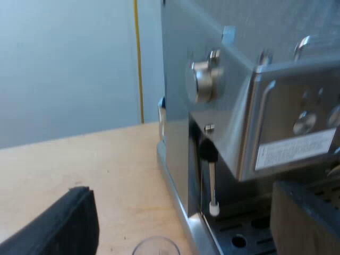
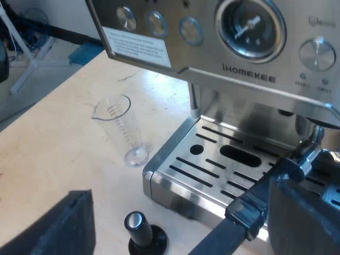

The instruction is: Pour the beans into the coffee machine

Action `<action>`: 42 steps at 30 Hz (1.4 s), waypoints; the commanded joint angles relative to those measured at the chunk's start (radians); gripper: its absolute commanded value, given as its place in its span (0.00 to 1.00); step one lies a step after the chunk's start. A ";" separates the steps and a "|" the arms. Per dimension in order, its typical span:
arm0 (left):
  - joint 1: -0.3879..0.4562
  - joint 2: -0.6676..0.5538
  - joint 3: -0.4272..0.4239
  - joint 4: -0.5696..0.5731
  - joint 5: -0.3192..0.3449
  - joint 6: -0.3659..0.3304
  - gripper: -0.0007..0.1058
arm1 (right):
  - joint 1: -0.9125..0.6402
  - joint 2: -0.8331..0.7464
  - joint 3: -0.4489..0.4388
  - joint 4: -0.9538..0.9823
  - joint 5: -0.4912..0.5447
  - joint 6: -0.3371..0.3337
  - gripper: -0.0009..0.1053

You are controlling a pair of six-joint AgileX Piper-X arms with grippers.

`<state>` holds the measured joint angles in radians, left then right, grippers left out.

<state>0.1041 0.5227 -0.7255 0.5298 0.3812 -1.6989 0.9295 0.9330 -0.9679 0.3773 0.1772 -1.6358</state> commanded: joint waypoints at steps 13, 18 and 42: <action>-0.005 -0.007 -0.075 0.041 0.012 -0.010 0.66 | -0.184 -0.009 -0.128 0.201 0.013 0.023 0.65; -0.005 -0.005 -0.075 0.041 0.012 -0.010 0.66 | -0.302 -0.012 -0.137 0.220 -0.093 0.019 0.65; -0.108 0.136 -0.131 0.025 0.012 -0.075 0.66 | -0.728 -0.168 -0.137 0.422 -0.188 -0.130 0.65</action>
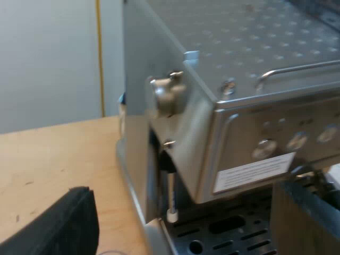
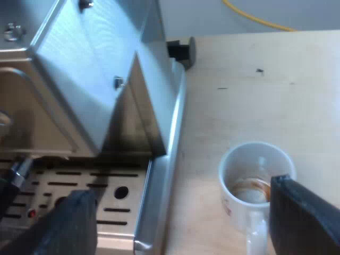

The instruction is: Pour the beans into the coffee machine

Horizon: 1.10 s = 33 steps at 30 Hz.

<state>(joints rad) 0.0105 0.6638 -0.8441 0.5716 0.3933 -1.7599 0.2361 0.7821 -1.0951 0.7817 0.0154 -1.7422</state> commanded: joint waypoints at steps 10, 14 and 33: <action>-0.019 -0.008 -0.013 0.004 0.000 -0.014 0.66 | -0.273 -0.074 -0.010 0.090 -0.125 -0.102 0.65; -0.019 -0.045 -0.013 0.006 0.000 -0.004 0.66 | -0.286 -0.114 -0.010 0.093 -0.125 -0.102 0.65; -0.019 -0.298 -0.013 0.260 -0.213 0.060 0.66 | -0.286 -0.391 -0.008 0.178 -0.200 -0.102 0.65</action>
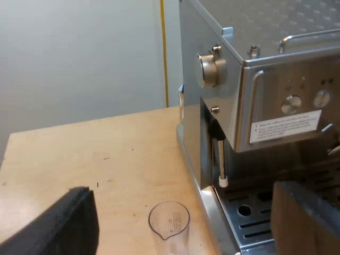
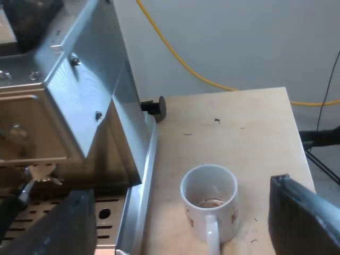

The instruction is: Pour the beans into the coffee machine

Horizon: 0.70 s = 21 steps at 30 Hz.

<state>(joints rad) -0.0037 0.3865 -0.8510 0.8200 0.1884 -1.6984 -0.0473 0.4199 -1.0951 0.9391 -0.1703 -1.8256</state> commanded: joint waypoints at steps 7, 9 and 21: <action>-0.005 -0.107 -0.006 0.063 -0.005 -0.002 0.66 | -0.003 -0.142 0.059 0.062 -0.056 -0.018 0.65; -0.005 -0.128 -0.006 0.083 -0.005 -0.002 0.66 | -0.003 -0.173 0.080 0.069 -0.074 -0.018 0.65; -0.005 -0.247 -0.006 0.226 -0.005 -0.002 0.66 | -0.003 -0.328 0.177 0.090 -0.082 -0.018 0.65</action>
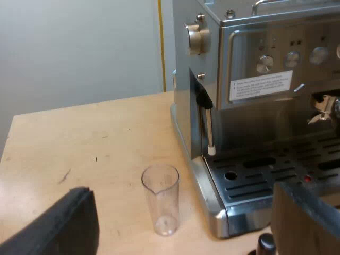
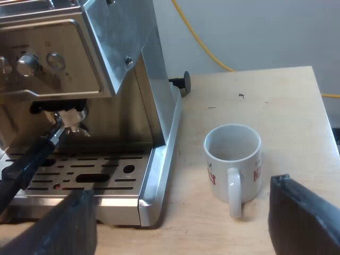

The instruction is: Pour the beans into the coffee machine

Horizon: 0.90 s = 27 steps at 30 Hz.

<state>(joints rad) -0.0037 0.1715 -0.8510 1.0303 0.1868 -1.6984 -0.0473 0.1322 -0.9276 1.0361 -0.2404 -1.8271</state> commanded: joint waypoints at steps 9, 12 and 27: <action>-0.005 -0.129 -0.003 0.071 -0.004 -0.002 0.66 | -0.003 -0.145 0.047 0.001 -0.009 -0.009 0.65; -0.005 -0.155 -0.001 0.072 -0.004 -0.002 0.66 | -0.003 -0.158 0.047 0.001 -0.009 -0.009 0.65; -0.005 -0.226 0.007 0.199 0.005 0.006 0.66 | -0.003 -0.157 0.047 0.117 -0.009 -0.009 0.65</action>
<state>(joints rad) -0.0037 -0.0113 -0.8445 1.2280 0.1927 -1.6909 -0.0473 -0.0072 -0.8755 1.1557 -0.2415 -1.8249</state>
